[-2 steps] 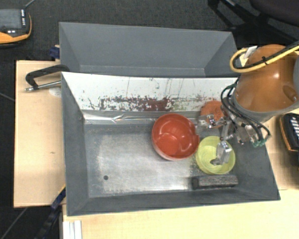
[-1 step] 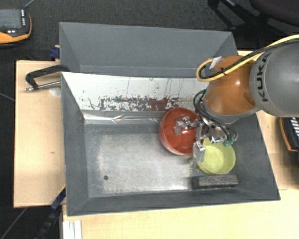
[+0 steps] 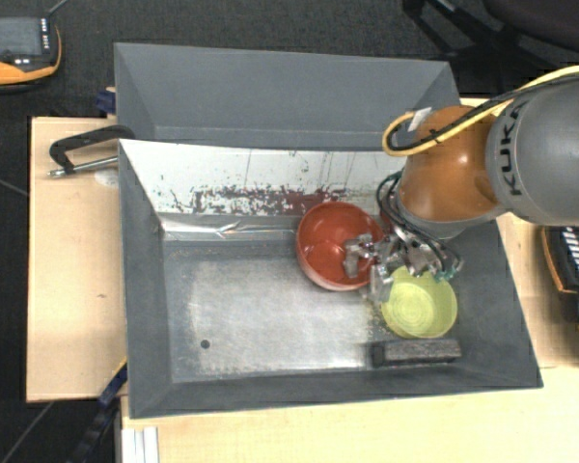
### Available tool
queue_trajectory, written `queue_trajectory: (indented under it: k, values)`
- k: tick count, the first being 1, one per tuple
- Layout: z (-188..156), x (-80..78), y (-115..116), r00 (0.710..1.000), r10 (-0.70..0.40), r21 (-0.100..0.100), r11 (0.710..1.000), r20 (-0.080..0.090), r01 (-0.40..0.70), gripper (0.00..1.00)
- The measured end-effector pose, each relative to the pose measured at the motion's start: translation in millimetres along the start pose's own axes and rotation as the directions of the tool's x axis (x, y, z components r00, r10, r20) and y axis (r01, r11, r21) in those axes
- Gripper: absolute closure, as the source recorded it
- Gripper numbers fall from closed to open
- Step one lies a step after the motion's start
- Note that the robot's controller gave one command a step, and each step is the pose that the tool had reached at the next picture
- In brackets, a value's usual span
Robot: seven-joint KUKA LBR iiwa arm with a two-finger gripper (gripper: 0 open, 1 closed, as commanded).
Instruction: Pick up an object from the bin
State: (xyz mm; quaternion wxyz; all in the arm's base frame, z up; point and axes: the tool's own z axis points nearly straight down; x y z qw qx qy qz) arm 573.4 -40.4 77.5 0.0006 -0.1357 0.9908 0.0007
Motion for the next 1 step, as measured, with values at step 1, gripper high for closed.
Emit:
queue_trajectory:
  k: [1]
  values:
    - [-152.2,-1.2,29.3,0.998,-0.06,0.003,0.998,0.012,0.06,1.0]
